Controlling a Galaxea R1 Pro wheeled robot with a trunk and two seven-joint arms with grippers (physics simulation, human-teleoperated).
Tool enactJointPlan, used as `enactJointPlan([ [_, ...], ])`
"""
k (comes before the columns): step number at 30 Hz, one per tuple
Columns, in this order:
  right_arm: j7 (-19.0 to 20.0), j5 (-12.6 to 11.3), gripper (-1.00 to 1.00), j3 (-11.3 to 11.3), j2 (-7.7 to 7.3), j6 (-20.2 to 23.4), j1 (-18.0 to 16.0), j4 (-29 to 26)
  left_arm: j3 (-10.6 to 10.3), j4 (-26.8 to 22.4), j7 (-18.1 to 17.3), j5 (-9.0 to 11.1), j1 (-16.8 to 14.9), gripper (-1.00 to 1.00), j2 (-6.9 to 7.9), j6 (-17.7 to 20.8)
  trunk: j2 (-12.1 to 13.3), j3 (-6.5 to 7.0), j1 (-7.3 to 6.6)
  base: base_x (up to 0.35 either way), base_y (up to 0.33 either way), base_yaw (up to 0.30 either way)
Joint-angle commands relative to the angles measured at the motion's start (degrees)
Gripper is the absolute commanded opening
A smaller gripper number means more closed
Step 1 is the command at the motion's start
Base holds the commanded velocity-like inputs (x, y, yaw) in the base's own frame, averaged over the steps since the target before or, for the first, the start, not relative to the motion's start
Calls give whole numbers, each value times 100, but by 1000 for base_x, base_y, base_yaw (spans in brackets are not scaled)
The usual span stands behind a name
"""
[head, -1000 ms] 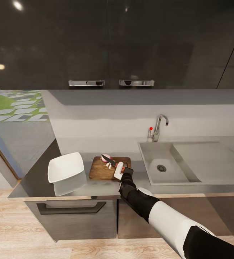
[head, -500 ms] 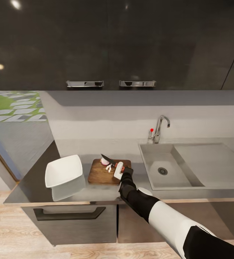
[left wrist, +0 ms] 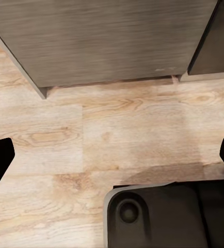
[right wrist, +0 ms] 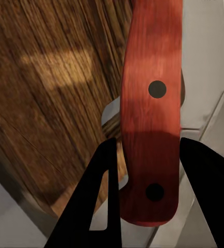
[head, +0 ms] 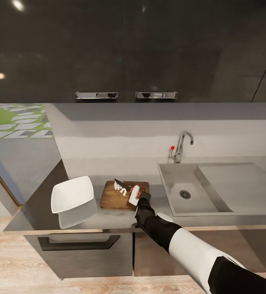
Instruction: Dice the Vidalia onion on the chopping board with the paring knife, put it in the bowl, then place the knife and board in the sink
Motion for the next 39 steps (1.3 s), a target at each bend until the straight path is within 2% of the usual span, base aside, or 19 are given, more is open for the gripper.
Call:
enactJointPlan([
  [1, -3, 15, -100, 26, 0, 36, -6, -1, -48, -12, 25, 58, -1, 100, 6, -9, -12, -11, 4, 0, 0, 0],
  [12, -26, 27, -100, 17, 0, 19, -7, -89, -48, -11, 26, 61, -1, 100, 6, -8, -12, -11, 4, 0, 0, 0],
  [16, -29, -49, -100, -99, 0, 18, -6, -427, -48, -11, 23, 61, -2, 100, 3, -6, -12, -11, 4, 0, 0, 0],
  [18, -31, -196, -100, -372, 0, 18, -4, -719, -48, -11, 24, 62, -1, 100, 3, -7, -12, -11, 4, 0, 0, 0],
  [19, -34, -290, -100, -608, 0, 18, -6, -883, -48, -11, 23, 61, -1, 100, 4, -8, -12, -11, 4, 0, 0, 0],
  [20, -32, -448, -100, -1063, 0, 18, -5, -1139, -48, -11, 23, 61, -2, 100, 3, -8, -12, -11, 4, 0, 0, 0],
  [23, 37, -694, -100, -2121, 0, 19, -5, -1522, -48, -11, 23, 65, -1, 100, 4, -6, -12, -11, 4, 0, 0, 0],
  [25, 161, -758, -100, -2757, -135, 18, -6, -1625, -48, -11, 23, 66, -1, 100, 4, -5, -12, -11, 4, 0, 0, 0],
  [27, 341, -788, -100, -3278, -330, 18, -5, -1674, -48, -11, 23, 67, -1, 100, 2, -2, -12, -11, 4, 0, 0, 0],
  [29, 445, -796, -100, -3469, -469, 18, -6, -1684, -48, -11, 23, 67, -1, 100, 1, -1, -12, -11, 4, 0, 0, 0],
  [32, 499, -808, -100, -3574, -574, 18, -3, -1688, -47, -16, 29, 67, -4, 100, 1, -1, -12, -11, 4, 0, 0, 0],
  [39, 514, -844, -100, -3594, -576, 12, -3, -1630, -40, -14, 46, 75, -7, 100, 1, 4, -12, -11, 4, 140, 89, 0],
])
